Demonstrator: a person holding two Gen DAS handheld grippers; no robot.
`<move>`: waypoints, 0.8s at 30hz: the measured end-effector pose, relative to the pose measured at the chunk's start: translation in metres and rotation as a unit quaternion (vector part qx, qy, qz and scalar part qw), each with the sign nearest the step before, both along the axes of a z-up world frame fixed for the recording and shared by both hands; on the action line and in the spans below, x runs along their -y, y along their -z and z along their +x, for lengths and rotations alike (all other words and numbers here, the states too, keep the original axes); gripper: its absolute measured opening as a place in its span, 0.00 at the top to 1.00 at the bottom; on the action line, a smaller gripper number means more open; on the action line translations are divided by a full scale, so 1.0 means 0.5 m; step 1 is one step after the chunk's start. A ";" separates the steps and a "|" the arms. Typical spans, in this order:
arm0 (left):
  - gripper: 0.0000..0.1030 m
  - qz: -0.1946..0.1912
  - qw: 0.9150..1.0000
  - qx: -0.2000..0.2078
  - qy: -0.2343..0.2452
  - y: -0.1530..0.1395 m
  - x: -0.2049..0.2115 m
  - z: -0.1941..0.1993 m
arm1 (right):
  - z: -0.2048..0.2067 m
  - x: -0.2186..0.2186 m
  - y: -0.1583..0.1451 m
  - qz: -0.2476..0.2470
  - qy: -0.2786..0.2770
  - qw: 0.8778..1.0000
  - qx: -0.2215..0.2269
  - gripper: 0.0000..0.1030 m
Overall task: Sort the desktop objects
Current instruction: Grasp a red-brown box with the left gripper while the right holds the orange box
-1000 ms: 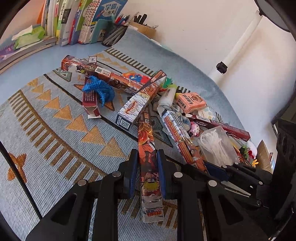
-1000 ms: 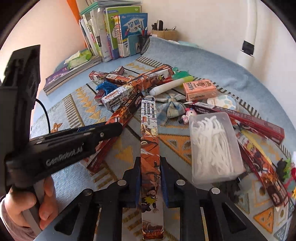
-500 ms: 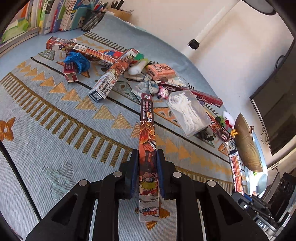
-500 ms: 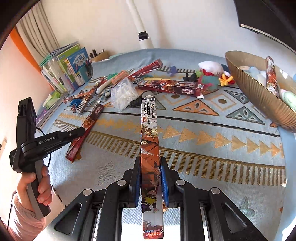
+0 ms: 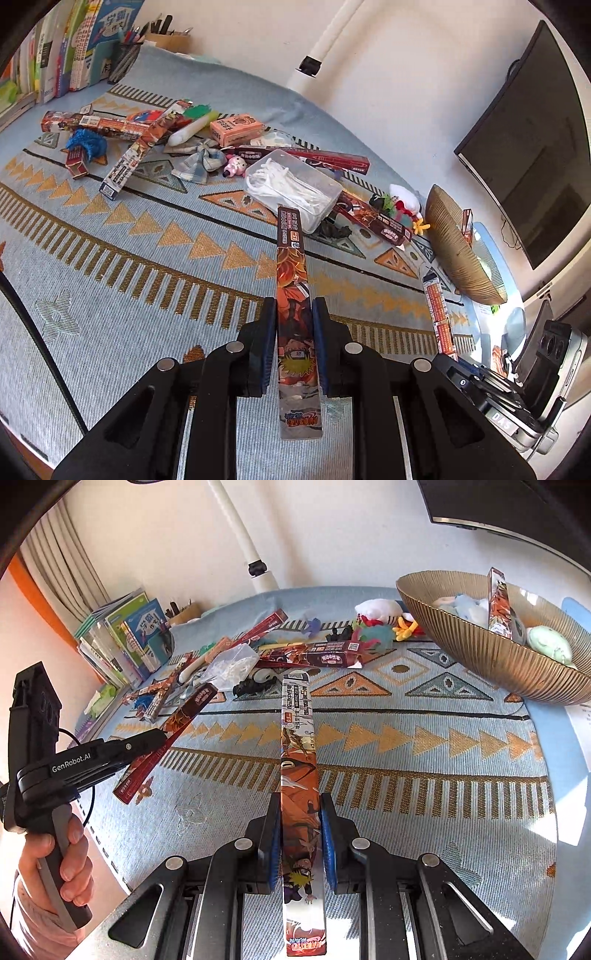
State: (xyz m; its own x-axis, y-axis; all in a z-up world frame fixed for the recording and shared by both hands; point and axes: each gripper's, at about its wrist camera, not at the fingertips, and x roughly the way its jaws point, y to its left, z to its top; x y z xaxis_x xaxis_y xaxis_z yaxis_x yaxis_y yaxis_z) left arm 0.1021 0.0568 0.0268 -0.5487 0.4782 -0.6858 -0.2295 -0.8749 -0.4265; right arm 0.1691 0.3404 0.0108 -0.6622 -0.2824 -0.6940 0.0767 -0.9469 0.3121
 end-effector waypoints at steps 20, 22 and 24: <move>0.84 -0.040 0.999 -0.016 0.031 -0.008 -0.096 0.028 | 0.027 -0.072 0.010 -0.031 0.034 0.999 0.008 0.83; 0.75 -0.040 0.999 -0.007 0.033 0.001 -0.092 0.023 | 0.025 -0.074 0.013 -0.033 0.034 0.999 0.010 0.83; 0.73 -0.035 0.999 -0.007 0.035 0.004 -0.089 0.022 | 0.022 -0.076 0.019 -0.035 0.035 0.999 0.013 0.83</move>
